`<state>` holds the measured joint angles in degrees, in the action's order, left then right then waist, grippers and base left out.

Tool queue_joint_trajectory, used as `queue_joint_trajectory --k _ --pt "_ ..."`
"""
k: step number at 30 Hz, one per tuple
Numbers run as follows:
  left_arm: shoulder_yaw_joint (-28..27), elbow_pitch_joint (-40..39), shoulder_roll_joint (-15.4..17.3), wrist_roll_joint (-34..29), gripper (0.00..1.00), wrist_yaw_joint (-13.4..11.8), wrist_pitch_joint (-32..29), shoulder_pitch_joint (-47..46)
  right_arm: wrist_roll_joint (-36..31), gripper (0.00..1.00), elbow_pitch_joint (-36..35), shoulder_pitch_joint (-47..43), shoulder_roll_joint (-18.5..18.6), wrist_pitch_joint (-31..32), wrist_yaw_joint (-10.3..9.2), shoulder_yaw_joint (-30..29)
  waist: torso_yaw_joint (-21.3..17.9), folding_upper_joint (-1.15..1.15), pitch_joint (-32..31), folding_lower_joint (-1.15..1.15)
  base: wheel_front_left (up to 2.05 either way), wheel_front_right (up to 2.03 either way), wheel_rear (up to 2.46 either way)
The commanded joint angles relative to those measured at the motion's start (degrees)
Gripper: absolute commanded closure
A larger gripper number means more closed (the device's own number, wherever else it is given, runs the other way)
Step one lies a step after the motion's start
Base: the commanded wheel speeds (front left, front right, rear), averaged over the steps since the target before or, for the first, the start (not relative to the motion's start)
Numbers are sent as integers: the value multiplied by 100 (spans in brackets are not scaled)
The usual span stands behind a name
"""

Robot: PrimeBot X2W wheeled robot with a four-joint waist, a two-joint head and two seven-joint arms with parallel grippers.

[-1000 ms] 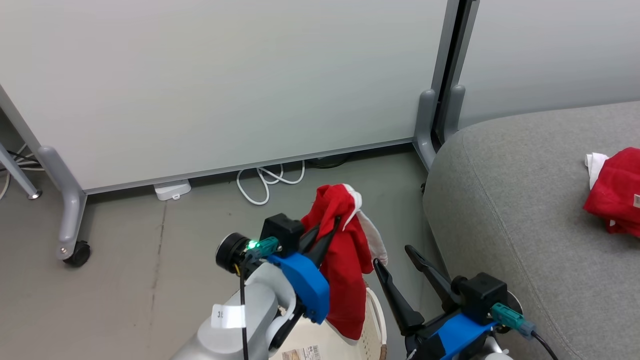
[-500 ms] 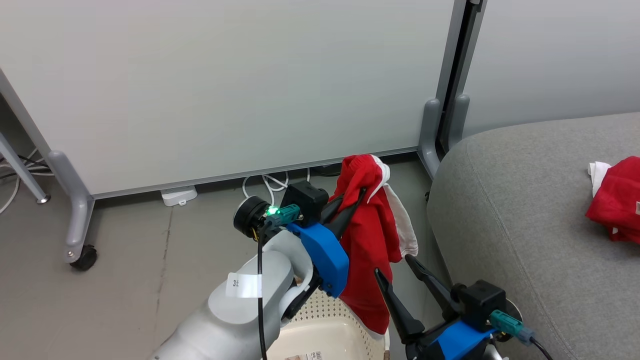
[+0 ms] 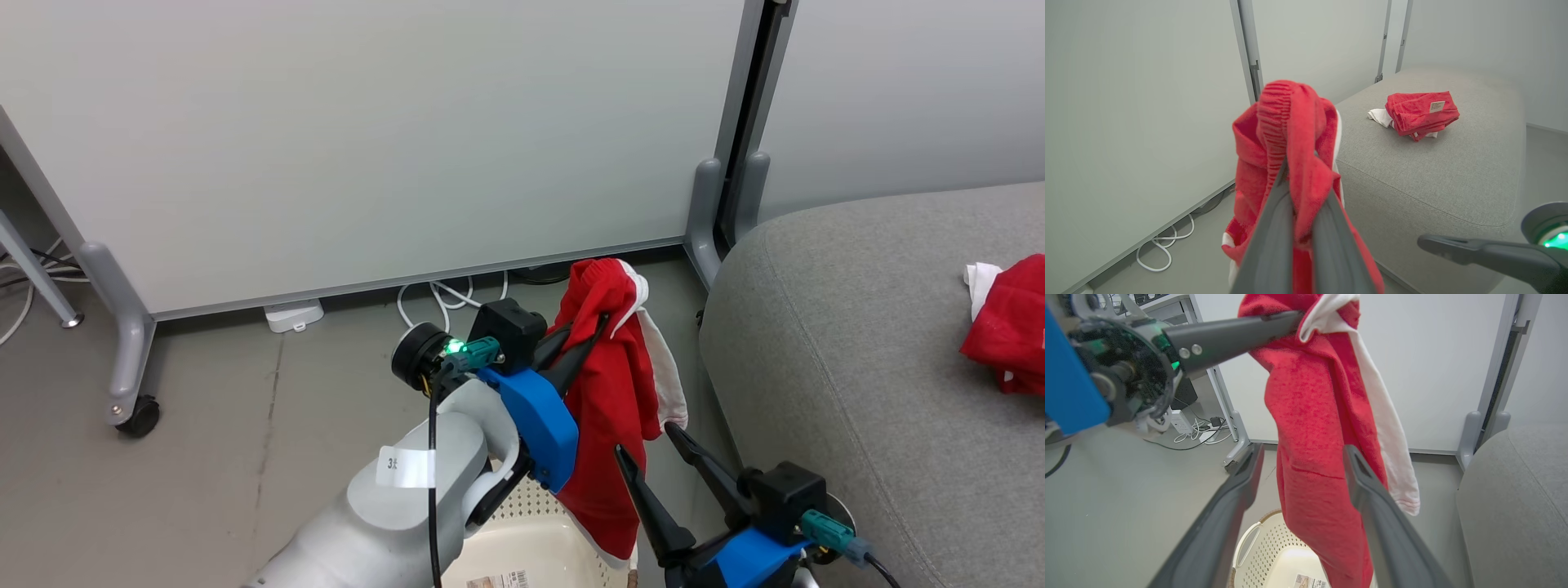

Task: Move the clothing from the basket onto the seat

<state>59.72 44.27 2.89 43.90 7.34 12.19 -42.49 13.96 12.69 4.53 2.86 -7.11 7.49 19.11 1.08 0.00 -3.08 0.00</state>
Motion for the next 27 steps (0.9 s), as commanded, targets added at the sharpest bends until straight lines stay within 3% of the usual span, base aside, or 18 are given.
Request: queue_joint_trajectory --k 1,10,27 --pt "13 -7 1 33 100 -32 28 -35 7 0 24 -14 5 20 1 10 6 0 7 0 0 0 0" --pt "179 -30 0 156 100 -63 49 -94 -57 0 498 444 4 178 1 76 39 0 61 0 0 0 0" --pt "504 -100 0 368 100 -96 82 -200 471 0 2343 1829 5 -173 1 694 145 0 121 0 0 0 0"
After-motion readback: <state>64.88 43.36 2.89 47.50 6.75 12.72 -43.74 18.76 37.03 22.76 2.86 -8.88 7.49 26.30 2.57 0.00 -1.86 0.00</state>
